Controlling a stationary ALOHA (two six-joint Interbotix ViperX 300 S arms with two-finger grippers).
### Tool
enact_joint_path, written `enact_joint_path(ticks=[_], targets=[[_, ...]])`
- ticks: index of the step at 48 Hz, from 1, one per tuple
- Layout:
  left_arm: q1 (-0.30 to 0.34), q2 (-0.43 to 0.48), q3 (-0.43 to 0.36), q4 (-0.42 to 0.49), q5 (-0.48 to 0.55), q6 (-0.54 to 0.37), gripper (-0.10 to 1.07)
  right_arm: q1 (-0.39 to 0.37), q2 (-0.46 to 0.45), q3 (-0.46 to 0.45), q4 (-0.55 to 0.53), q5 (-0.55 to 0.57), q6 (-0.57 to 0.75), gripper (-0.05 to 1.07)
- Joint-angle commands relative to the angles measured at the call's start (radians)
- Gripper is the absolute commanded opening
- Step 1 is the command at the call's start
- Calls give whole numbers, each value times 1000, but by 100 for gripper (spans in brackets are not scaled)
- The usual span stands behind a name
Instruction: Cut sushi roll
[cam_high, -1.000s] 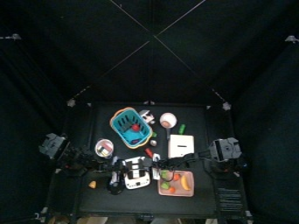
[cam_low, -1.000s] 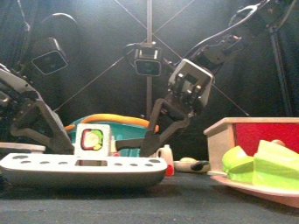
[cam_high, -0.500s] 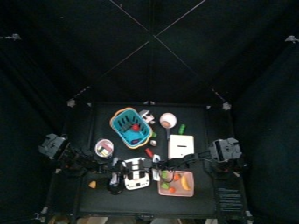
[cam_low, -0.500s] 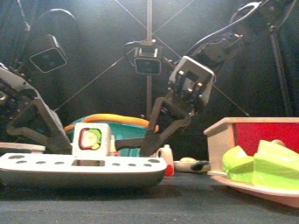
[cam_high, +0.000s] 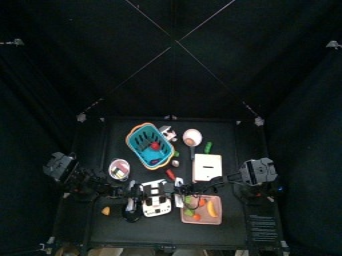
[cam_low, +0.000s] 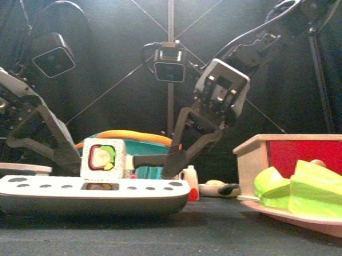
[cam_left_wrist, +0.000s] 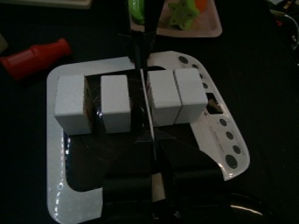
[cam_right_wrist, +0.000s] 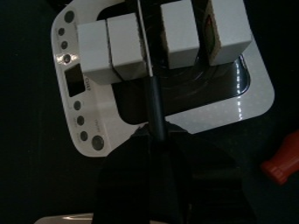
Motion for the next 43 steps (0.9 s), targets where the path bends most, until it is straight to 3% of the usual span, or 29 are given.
enact_joint_path(ticks=[1, 23, 36, 43], targets=[[5, -34, -28, 12, -8, 5, 38, -9, -60, -35, -12, -5, 2, 42], [54, -117, -14, 57, -8, 55, 38, -23, -103, -52, -66, 2, 2, 42], [54, -143, -3, 52, -6, 58, 38, -17, -112, -51, -69, 2, 2, 42], [29, -138, -5, 3, -6, 57, 38, -14, -112, -46, -63, 2, 3, 42]])
